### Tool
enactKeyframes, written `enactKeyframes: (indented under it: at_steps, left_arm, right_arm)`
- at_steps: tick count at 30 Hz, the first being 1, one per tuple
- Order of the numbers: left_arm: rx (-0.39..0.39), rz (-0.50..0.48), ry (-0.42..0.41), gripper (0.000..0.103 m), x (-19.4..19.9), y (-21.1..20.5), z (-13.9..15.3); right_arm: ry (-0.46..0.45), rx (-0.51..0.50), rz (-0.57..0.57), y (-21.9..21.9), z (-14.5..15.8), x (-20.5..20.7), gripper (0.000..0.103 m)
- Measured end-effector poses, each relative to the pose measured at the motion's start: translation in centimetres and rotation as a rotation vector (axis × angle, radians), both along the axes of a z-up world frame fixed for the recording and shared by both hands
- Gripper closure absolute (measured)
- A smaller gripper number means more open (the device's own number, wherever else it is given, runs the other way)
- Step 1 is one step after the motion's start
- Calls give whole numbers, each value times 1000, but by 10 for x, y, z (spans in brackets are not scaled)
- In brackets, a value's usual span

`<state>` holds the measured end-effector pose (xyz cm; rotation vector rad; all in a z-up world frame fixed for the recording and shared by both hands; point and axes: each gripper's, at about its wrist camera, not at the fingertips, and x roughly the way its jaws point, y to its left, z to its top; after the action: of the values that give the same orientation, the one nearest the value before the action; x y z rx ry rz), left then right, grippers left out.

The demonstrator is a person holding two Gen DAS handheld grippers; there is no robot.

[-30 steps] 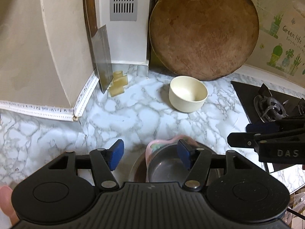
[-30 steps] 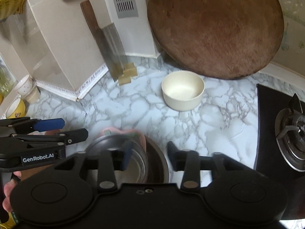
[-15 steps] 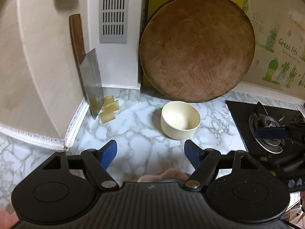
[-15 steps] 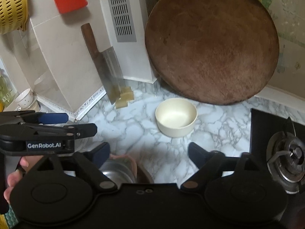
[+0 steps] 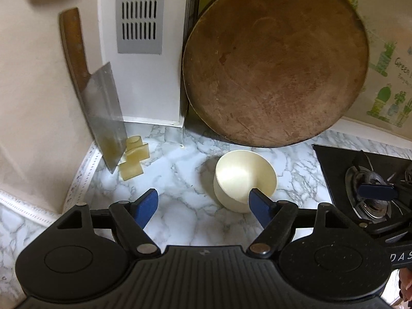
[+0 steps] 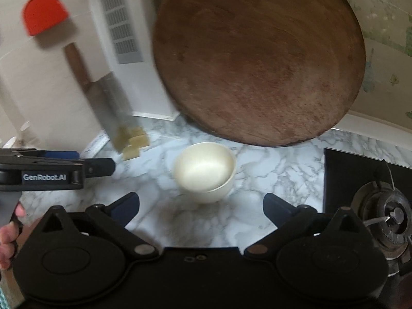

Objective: Organize plates and bowls
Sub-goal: 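Move both grippers down to the cream bowl rim and close them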

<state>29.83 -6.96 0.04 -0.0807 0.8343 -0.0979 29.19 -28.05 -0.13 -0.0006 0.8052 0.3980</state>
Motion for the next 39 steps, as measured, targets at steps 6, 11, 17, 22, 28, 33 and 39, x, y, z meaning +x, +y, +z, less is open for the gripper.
enactKeyframes:
  at_steps: [6, 11, 17, 22, 28, 33, 39]
  left_arm:
    - [4, -7, 76, 26, 41, -11, -23]
    - [-2, 6, 111, 26, 68, -18, -42]
    - [-23, 31, 170, 26, 98, -17, -67]
    - [-37, 40, 204, 26, 115, -19, -83]
    - [-31, 20, 230, 35, 125, -26, -96]
    - [-38, 15, 264, 55, 129, -29, -105]
    - [-38, 26, 282, 76, 131, -31, -111]
  right_arm:
    - [47, -25, -35, 0, -20, 42, 0]
    - [82, -35, -62, 6, -35, 74, 1]
    - [130, -36, -87, 10, -53, 107, 9]
    - [182, -30, -92, 13, -68, 126, 23]
    - [220, -25, -90, 19, -81, 137, 46]
    - [251, -8, -99, 20, -87, 141, 63]
    - [256, -8, -100, 23, -88, 142, 71]
